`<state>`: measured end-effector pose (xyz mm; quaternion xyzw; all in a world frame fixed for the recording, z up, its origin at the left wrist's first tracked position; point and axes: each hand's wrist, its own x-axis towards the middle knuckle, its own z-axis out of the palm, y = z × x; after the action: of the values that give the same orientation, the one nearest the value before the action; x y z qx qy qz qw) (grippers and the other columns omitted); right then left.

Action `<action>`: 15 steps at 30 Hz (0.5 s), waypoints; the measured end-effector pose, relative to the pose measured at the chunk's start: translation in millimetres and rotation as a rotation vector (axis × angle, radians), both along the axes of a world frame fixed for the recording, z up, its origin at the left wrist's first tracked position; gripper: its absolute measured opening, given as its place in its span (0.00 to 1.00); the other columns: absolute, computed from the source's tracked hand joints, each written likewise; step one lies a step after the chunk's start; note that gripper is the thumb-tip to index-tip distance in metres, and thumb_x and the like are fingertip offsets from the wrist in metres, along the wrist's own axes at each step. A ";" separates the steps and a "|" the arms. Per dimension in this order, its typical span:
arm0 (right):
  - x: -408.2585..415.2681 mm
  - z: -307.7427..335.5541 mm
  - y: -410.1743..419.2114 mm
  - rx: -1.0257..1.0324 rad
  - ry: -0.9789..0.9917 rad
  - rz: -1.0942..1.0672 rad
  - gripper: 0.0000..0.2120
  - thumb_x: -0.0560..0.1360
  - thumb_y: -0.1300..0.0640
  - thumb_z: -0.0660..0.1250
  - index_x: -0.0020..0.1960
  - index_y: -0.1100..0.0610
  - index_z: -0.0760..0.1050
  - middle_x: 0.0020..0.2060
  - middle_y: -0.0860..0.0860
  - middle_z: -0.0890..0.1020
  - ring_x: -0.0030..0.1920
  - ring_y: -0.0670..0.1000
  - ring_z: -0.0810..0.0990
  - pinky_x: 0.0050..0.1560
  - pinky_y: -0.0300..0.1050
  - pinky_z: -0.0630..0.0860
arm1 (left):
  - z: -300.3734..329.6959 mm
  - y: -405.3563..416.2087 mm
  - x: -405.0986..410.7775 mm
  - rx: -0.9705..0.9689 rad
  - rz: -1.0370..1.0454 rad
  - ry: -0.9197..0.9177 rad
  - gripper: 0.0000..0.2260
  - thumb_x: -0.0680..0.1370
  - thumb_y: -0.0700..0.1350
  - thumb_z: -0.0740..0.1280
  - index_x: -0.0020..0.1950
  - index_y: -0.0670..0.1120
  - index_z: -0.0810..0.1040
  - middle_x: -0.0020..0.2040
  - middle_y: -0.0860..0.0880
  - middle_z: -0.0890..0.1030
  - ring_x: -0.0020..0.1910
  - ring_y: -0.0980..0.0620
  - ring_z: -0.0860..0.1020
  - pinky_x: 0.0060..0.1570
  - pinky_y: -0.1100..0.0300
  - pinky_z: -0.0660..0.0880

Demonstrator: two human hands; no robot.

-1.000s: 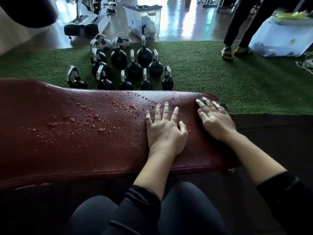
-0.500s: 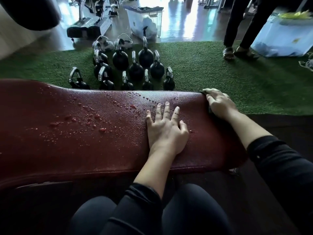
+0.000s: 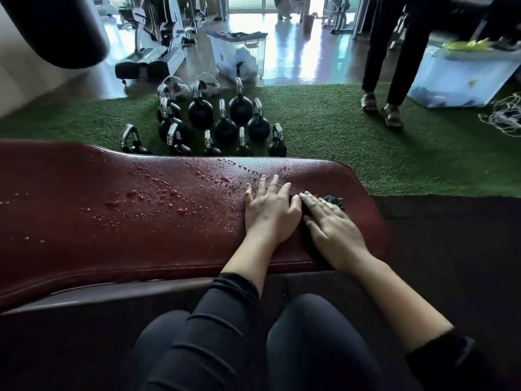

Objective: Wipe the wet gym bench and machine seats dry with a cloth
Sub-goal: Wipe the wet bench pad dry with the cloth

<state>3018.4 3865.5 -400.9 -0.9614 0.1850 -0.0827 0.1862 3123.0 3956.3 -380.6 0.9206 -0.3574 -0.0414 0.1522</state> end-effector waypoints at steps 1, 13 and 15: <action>-3.0 1.6 -2.0 0.038 -0.001 0.012 0.27 0.78 0.42 0.48 0.76 0.47 0.53 0.76 0.43 0.54 0.75 0.44 0.52 0.75 0.42 0.48 | 3.0 5.7 0.6 -0.035 -0.038 0.031 0.23 0.82 0.55 0.53 0.77 0.53 0.60 0.79 0.51 0.55 0.78 0.53 0.49 0.74 0.49 0.39; -9.6 4.5 -1.8 -0.081 0.103 -0.041 0.22 0.79 0.41 0.50 0.72 0.31 0.49 0.76 0.43 0.52 0.76 0.51 0.45 0.74 0.47 0.44 | 12.7 118.9 39.7 0.210 -0.015 -0.154 0.23 0.81 0.63 0.47 0.76 0.66 0.51 0.79 0.60 0.49 0.78 0.57 0.47 0.75 0.41 0.41; -7.7 2.5 -2.5 -0.084 0.109 -0.051 0.23 0.79 0.41 0.50 0.73 0.34 0.51 0.76 0.44 0.54 0.76 0.50 0.48 0.75 0.45 0.45 | 7.9 121.3 38.0 0.199 -0.009 -0.143 0.23 0.81 0.63 0.45 0.76 0.67 0.48 0.79 0.61 0.47 0.78 0.58 0.45 0.74 0.40 0.40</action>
<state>3010.7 3863.0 -398.3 -0.9664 0.2157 -0.0426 0.1332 3161.0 4077.6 -372.7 0.9300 -0.3657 -0.0114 0.0339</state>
